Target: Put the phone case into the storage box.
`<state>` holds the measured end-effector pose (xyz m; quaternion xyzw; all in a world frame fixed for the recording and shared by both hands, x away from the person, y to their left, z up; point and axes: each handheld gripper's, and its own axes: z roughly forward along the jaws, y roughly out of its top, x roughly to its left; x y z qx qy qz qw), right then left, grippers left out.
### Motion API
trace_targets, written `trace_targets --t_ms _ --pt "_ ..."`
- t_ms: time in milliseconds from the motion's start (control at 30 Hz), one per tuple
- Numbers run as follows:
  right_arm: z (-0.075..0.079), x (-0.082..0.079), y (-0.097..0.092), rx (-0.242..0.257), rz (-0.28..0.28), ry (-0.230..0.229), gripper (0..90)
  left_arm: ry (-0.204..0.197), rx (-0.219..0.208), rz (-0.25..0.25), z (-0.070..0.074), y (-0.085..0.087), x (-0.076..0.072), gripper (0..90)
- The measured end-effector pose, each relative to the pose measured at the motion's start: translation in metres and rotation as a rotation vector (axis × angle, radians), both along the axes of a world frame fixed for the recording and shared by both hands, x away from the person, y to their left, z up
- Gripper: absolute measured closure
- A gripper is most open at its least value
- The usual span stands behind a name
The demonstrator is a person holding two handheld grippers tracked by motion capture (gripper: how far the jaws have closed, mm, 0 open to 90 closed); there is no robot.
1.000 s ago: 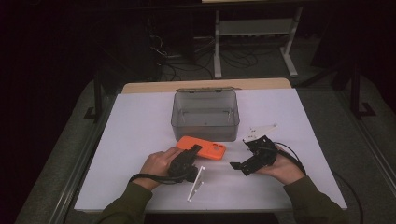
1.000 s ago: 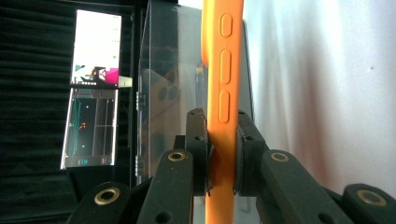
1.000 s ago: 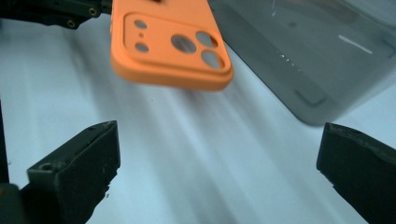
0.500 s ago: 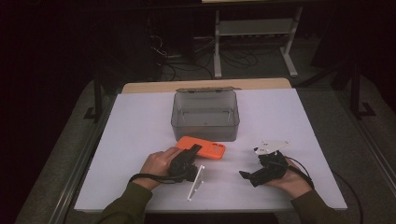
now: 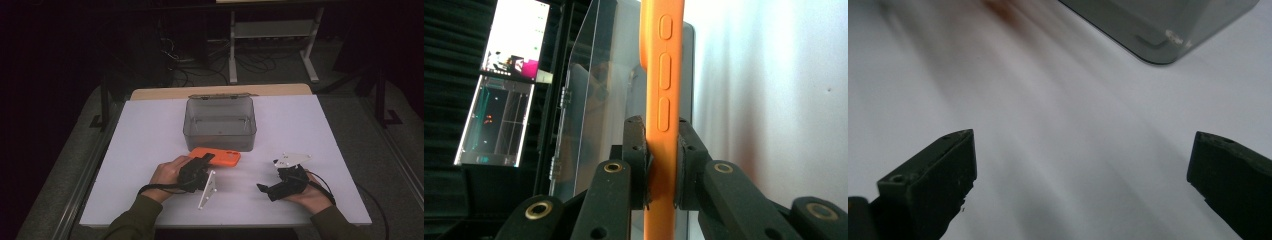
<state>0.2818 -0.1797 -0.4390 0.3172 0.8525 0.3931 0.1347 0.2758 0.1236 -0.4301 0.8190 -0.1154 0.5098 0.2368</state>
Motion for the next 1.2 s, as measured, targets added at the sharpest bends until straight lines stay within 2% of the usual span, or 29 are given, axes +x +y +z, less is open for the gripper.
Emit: trace_targets --t_ms 300,700,800,1200 --pt "0.000 -0.001 0.000 -0.002 -0.002 0.001 0.0 0.045 -0.023 0.001 0.002 0.000 0.002 78.9" --pt "0.001 -0.001 0.001 -0.003 -0.004 -0.004 0.0 0.108 -0.106 0.012 0.010 0.003 0.005 78.9" --pt "0.001 -0.001 0.000 -0.002 -0.004 -0.005 0.0 0.118 -0.113 0.015 0.011 0.003 0.006 78.9" --pt "0.002 -0.002 0.000 0.006 0.002 -0.013 0.0 0.222 -0.199 0.033 0.014 0.010 0.013 78.9"
